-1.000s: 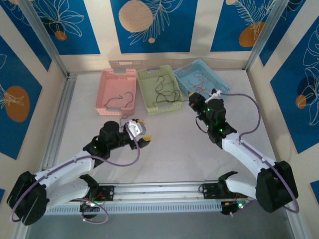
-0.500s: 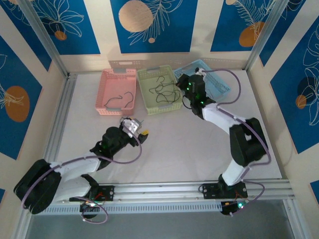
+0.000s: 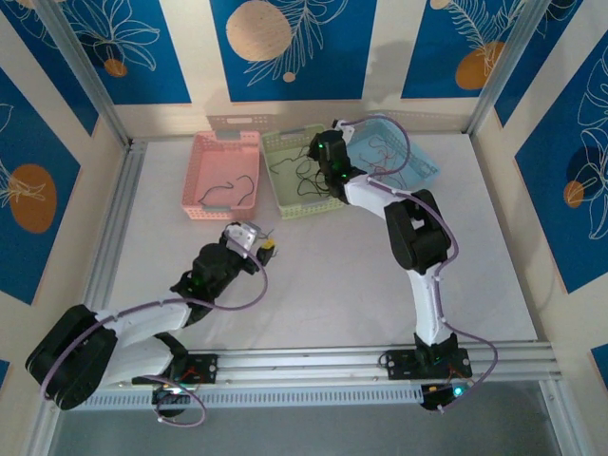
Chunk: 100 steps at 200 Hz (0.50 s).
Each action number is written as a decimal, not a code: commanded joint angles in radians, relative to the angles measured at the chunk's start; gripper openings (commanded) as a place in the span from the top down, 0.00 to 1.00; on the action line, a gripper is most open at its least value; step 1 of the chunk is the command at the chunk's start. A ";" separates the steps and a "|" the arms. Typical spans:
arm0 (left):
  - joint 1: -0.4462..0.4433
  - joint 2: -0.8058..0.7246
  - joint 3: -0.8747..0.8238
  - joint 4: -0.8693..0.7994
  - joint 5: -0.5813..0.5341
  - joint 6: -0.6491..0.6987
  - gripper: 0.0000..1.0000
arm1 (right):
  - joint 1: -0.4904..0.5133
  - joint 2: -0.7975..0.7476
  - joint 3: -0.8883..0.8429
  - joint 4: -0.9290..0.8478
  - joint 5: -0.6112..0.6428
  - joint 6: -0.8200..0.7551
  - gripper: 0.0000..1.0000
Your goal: Untangle the cables
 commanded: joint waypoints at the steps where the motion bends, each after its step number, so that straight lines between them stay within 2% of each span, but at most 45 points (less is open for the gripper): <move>1: 0.010 -0.029 -0.016 0.018 -0.058 -0.020 0.26 | 0.010 -0.004 0.021 0.012 0.035 -0.064 0.59; 15: 0.011 -0.041 -0.022 0.018 -0.083 -0.025 0.25 | 0.008 -0.043 -0.023 0.018 0.025 -0.077 0.50; 62: 0.012 -0.082 -0.033 -0.001 -0.178 -0.054 0.25 | 0.004 -0.304 -0.272 0.074 -0.095 -0.202 0.48; 76: 0.013 -0.095 -0.038 -0.007 -0.208 -0.060 0.25 | 0.001 -0.381 -0.332 0.064 -0.216 -0.254 0.49; 100: 0.015 -0.126 -0.048 -0.022 -0.279 -0.087 0.25 | 0.006 -0.445 -0.390 0.030 -0.505 -0.364 0.51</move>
